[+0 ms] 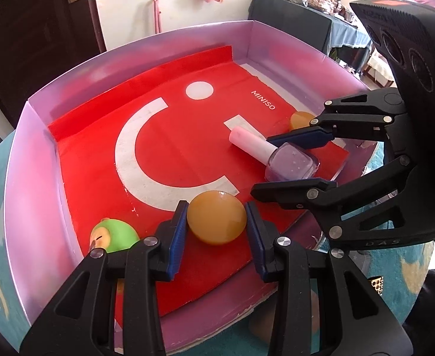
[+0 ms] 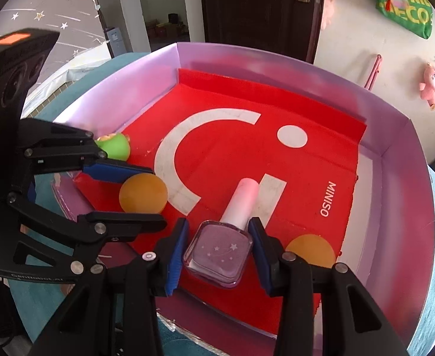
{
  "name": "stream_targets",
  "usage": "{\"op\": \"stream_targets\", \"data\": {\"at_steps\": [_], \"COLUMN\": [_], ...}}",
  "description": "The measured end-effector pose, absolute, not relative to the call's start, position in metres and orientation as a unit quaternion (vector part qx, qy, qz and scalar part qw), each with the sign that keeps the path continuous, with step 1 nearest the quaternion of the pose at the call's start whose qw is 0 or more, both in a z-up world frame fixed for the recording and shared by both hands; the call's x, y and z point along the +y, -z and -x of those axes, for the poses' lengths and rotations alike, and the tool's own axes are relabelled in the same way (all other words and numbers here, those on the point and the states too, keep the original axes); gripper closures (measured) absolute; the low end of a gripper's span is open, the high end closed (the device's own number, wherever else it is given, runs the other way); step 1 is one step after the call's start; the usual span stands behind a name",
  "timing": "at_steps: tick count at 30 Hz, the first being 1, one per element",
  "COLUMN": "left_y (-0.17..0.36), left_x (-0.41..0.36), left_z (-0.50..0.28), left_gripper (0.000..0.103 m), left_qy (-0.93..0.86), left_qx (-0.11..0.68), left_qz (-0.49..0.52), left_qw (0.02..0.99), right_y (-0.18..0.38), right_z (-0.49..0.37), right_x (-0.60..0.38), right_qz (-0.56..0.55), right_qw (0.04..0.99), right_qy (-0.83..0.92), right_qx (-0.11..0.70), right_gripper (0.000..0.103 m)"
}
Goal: Organize rigid objects
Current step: 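Carry the amber disc and nail polish with both grippers into the pink box, then open left gripper to release the disc while right gripper releases the nail polish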
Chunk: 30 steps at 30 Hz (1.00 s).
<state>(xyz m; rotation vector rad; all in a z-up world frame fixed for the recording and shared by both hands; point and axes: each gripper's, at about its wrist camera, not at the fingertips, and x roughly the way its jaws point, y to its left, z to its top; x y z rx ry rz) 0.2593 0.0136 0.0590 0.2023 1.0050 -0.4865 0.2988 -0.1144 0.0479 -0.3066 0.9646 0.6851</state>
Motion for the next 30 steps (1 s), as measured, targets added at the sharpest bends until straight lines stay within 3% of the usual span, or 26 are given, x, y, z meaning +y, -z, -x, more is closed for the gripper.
{"op": "stream_targets", "data": {"at_steps": [24, 30], "left_y": [-0.055, -0.054], "left_x": [0.003, 0.000], "left_z": [-0.265, -0.264], "left_gripper": [0.066, 0.058], "left_qy": [0.237, 0.239], "left_qx": [0.476, 0.469], "left_qz": [-0.138, -0.149], "left_qw": [0.835, 0.837], "right_y": [-0.047, -0.046], "right_z": [-0.301, -0.302], "right_x": [-0.107, -0.106], "right_qz": [0.172, 0.174], "right_qw": [0.807, 0.806], "right_qy": [-0.327, -0.328], "right_qx": [0.460, 0.461], "right_gripper": [0.058, 0.058]}}
